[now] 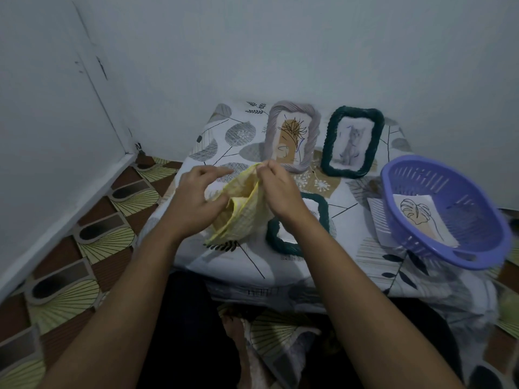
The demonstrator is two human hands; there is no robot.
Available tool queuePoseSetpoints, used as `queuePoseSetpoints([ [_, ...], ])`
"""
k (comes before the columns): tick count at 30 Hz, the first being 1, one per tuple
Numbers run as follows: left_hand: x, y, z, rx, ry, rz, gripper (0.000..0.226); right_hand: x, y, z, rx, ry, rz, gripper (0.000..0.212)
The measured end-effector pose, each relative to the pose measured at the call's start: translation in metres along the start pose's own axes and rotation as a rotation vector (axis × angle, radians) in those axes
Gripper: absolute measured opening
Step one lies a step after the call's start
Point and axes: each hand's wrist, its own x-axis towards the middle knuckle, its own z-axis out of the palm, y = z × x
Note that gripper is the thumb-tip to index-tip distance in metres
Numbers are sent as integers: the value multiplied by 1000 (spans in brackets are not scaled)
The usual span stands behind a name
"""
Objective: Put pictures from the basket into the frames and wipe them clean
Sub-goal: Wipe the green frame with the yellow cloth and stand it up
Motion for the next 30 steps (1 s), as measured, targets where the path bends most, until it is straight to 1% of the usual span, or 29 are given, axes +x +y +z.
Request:
queuePoseSetpoints([
  [1, 0, 1, 0, -6, 5, 13, 42, 0, -4, -2, -1, 16, -17, 25],
  [3, 3, 4, -1, -52, 75, -12, 26, 1, -7, -6, -18, 59, -73, 31],
  [5, 6, 10, -4, -238, 131, -105, 18, 1, -7, -10, -29, 68, -136, 36],
  [8, 13, 20, -6, -525, 241, -216, 14, 1, -4, -12, -44, 63, -185, 36],
  [9, 15, 23, -7, -563, 276, -239, 16, 2, -3, -12, -46, 66, -190, 35],
  [11, 16, 28, -8, -565, 301, -274, 22, 5, 0, -12, -27, 62, -185, 33],
  [13, 16, 30, -10, -578, 272, -279, 22, 7, 4, -11, 24, 58, -162, 28],
  [14, 14, 31, -12, -604, 226, -265, 24, 9, 6, -10, 51, 58, -149, 26],
  [16, 11, 34, -14, -633, 69, -236, 28, 12, 11, -8, 90, 56, -120, 21],
  [17, 8, 36, -13, -637, -8, -234, 27, 14, 15, -6, 102, 54, -105, 20],
  [18, 6, 36, -10, -609, -51, -234, 27, 16, 17, -5, 111, 52, -92, 19],
  [19, 5, 35, -7, -551, -48, -243, 33, 18, 20, -4, 113, 55, -80, 18],
  [21, 8, 28, -1, -473, 55, -307, 54, 22, 26, -1, 100, 67, -48, 17],
  [22, 11, 24, 2, -526, 125, -385, 57, 23, 28, 0, 92, 69, -19, 16],
  [24, 20, 20, 7, -756, 277, -567, 43, 24, 35, 0, 94, 61, 52, 7],
  [25, 24, 18, 10, -856, 348, -631, 34, 24, 39, -1, 99, 62, 79, 5],
  [26, 27, 18, 12, -912, 411, -663, 28, 23, 42, -3, 104, 66, 94, 8],
  [28, 31, 18, 18, -925, 478, -676, 31, 19, 52, -9, 108, 78, 108, 15],
  [30, 30, 18, 28, -863, 471, -672, 43, 13, 59, -16, 100, 83, 119, 18],
])
